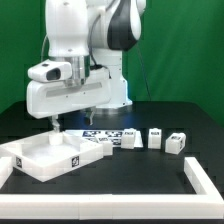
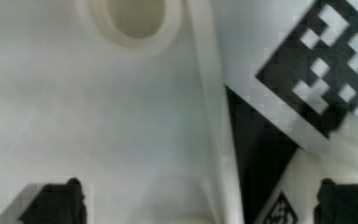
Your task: Assemble one leg
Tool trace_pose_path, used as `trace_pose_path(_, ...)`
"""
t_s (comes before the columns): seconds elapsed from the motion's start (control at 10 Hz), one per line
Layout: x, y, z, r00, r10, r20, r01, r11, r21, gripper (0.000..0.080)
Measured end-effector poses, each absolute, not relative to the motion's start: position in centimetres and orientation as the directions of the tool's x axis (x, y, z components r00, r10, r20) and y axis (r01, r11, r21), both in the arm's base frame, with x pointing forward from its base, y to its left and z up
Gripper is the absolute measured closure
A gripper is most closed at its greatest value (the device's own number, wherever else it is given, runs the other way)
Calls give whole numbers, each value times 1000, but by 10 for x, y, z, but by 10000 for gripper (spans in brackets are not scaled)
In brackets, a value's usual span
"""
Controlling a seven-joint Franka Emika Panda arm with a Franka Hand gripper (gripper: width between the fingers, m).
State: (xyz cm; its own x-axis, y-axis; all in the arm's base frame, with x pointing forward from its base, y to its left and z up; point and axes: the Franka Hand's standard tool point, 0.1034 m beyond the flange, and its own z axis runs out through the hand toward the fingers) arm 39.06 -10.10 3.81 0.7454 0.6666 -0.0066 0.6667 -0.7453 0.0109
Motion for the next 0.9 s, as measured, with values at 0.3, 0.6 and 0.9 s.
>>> trace_pose_path(0.3,389,-103,20,643,764,-45,766,-643,17,150)
trace_pose_path(0.6,389,-98,11,684,727,-57,728,-685,-1,150)
trace_pose_path(0.9,392,-98,8,711,701,-60,702,-712,-4,150)
